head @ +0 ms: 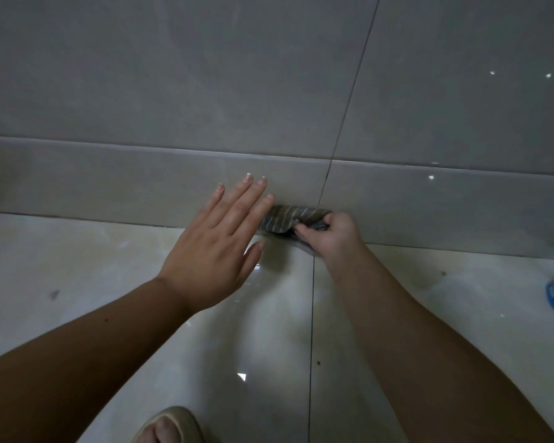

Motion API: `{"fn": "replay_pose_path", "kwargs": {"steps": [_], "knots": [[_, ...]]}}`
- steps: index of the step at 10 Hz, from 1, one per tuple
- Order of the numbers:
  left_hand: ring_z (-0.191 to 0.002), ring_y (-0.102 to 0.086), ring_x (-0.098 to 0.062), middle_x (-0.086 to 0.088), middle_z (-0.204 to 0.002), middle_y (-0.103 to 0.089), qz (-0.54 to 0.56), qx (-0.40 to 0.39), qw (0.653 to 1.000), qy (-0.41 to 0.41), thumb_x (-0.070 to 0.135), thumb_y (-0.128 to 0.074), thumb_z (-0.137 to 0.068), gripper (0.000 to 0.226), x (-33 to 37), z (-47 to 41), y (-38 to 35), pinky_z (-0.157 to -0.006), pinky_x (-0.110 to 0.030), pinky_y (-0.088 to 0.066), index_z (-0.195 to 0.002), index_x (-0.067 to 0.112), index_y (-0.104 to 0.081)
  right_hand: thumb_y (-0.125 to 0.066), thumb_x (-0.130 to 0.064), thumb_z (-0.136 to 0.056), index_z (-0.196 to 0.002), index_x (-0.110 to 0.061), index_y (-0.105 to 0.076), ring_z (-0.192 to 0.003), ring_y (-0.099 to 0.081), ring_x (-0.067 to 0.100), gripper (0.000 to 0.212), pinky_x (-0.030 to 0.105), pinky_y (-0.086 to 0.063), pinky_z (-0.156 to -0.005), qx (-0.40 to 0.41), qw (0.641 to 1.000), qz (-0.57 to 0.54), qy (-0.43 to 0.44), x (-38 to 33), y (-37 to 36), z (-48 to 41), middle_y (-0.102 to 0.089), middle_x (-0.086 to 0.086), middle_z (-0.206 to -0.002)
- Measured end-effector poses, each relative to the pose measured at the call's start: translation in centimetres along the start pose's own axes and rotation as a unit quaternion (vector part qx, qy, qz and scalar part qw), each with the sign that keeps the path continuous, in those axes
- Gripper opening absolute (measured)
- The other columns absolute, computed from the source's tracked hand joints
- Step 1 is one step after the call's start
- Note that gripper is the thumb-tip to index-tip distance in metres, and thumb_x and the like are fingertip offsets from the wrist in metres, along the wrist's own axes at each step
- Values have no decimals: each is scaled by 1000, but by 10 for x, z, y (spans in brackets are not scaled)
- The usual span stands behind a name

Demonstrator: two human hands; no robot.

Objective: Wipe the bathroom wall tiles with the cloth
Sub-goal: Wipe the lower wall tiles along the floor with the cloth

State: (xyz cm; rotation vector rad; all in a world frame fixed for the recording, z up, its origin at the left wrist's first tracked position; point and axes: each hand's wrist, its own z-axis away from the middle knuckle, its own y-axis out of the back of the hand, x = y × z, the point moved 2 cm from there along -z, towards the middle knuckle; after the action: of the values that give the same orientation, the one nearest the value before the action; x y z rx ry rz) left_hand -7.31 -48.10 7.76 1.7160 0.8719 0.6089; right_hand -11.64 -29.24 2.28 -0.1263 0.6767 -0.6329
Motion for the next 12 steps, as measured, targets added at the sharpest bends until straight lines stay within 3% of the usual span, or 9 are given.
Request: {"fn": "replay_pose_path", "kwargs": {"steps": [1,3,4,5,7,9,10,11,12], "knots": [[-151,-17,-27,-14,-161,-25,12,11,1000,-14,34,-42,-100,60,9,-6,5,-122,-48,-19,-152,6,-31,-34,5,-101,-138,19,-30,-136,-35,41,40,17,-53,-59,-64,965,-247,-52,-15,-11,25,-32,32,-148],[-151,-15,-25,-13,-161,-24,18,21,999,-26,36,-41,-101,61,24,-13,23,-122,-47,-16,-153,8,-29,-34,-8,-102,-116,6,-52,-132,-39,43,27,52,-40,-102,-75,953,-294,-5,-51,-9,49,-47,23,-140],[-152,-14,-24,-12,-162,-23,29,30,999,-32,38,-42,-100,63,37,-18,33,-123,-46,-15,-154,7,-28,-41,-9,-100,-96,0,-56,-123,-52,37,18,51,-46,-91,-102,952,-277,77,-61,7,69,-62,19,-110],[-152,-15,-24,-12,-162,-23,36,34,998,-38,38,-43,-100,64,49,-21,38,-122,-47,-17,-153,7,-29,-42,-14,-100,-97,-4,-57,-112,-57,36,18,54,-46,-92,-125,951,-258,114,-62,22,84,-63,18,-101],[-152,-13,-24,-11,-163,-19,97,31,994,-50,42,-53,-96,73,88,-45,48,-123,-44,-16,-155,10,-24,-43,-19,-100,-98,-5,-60,-101,-61,31,22,47,-48,-91,-140,950,-240,146,-62,59,121,-64,16,-106],[-143,-30,-20,-6,-161,-22,290,-58,954,36,37,-79,-78,99,135,-80,56,-111,-22,-27,-155,17,-21,-42,-15,-99,-98,0,-61,-102,-61,28,25,43,-44,-101,-171,952,-204,150,-68,82,154,-63,17,-103],[-132,-38,-7,-5,-150,-40,365,-43,928,58,19,-77,-79,86,148,-89,58,-99,0,-24,-151,17,-32,-42,-13,-100,-117,0,-57,-100,-62,25,27,38,-51,-95,-181,951,-191,165,-74,89,158,-64,15,-105],[-85,-56,8,7,-108,-66,423,-6,896,136,-1,-62,-80,59,151,-98,64,-71,3,-38,-133,27,-55,-45,-13,-99,-123,-8,-55,-99,-67,28,26,40,-57,-86,-161,956,-88,228,-85,109,157,-67,17,-111],[-69,-61,5,11,-89,-67,478,-48,854,197,-2,-56,-83,49,150,-102,64,-57,-7,-45,-119,32,-61,-55,-17,-96,-128,-16,-53,-102,-68,25,32,39,-53,-88,-53,957,38,283,-91,130,152,-68,12,-112]]}}
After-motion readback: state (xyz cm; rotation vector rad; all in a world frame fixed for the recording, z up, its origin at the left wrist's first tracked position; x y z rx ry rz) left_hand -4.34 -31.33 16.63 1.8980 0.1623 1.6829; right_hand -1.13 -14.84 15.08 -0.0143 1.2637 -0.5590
